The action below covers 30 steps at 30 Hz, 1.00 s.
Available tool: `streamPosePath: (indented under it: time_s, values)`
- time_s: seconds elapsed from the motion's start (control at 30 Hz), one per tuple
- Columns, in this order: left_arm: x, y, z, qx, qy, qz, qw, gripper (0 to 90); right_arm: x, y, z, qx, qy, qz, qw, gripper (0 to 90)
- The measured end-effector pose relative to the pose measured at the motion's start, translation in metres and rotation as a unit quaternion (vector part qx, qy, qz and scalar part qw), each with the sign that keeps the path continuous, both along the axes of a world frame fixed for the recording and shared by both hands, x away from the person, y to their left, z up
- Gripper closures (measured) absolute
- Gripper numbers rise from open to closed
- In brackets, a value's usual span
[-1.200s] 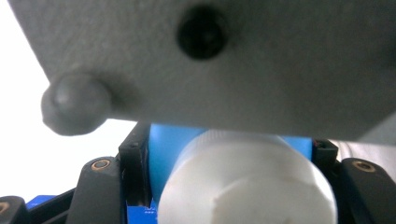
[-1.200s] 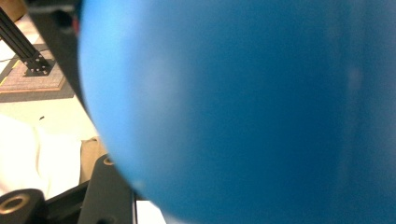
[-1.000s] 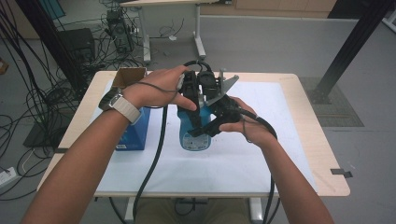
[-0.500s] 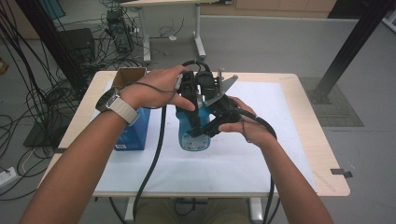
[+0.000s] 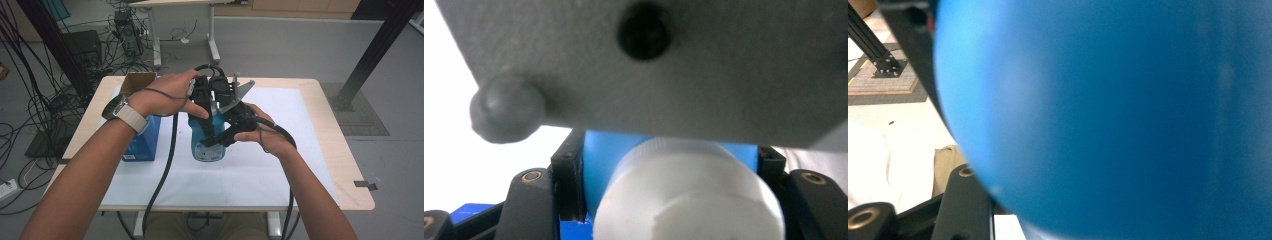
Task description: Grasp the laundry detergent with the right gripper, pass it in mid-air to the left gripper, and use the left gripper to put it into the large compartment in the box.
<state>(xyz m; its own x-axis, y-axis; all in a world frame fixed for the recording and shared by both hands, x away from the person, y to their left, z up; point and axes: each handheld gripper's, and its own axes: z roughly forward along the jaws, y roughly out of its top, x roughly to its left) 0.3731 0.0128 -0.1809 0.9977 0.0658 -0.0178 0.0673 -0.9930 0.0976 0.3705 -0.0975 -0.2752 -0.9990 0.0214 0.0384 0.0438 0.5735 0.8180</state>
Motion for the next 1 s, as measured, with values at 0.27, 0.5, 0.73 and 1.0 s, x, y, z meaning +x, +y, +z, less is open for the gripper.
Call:
streamPosePath:
  time_s: [0.27, 0.5, 0.73, 1.0]
  values:
    - [0.0007, -0.0001, -0.0007, -0.002, -0.001, 0.000, 1.0000, 37.5, 0.0008, -0.0001, -0.0002, -0.002, -0.001, -0.001, 1.0000, 44.1]
    - [0.0004, -0.0003, -0.0005, -0.003, -0.002, -0.001, 1.0000, 37.5, 0.0010, -0.0007, -0.0001, -0.002, -0.002, -0.001, 1.0000, 44.1]
    - [0.0003, 0.0013, 0.0003, -0.006, -0.002, 0.001, 1.0000, 37.5, 0.0013, 0.0000, 0.0006, -0.002, -0.003, 0.001, 1.0000, 44.1]
    - [0.0002, 0.0022, 0.0006, -0.007, -0.001, 0.002, 1.0000, 37.4, -0.0001, 0.0007, 0.0015, -0.002, 0.004, 0.000, 1.0000, 44.1]
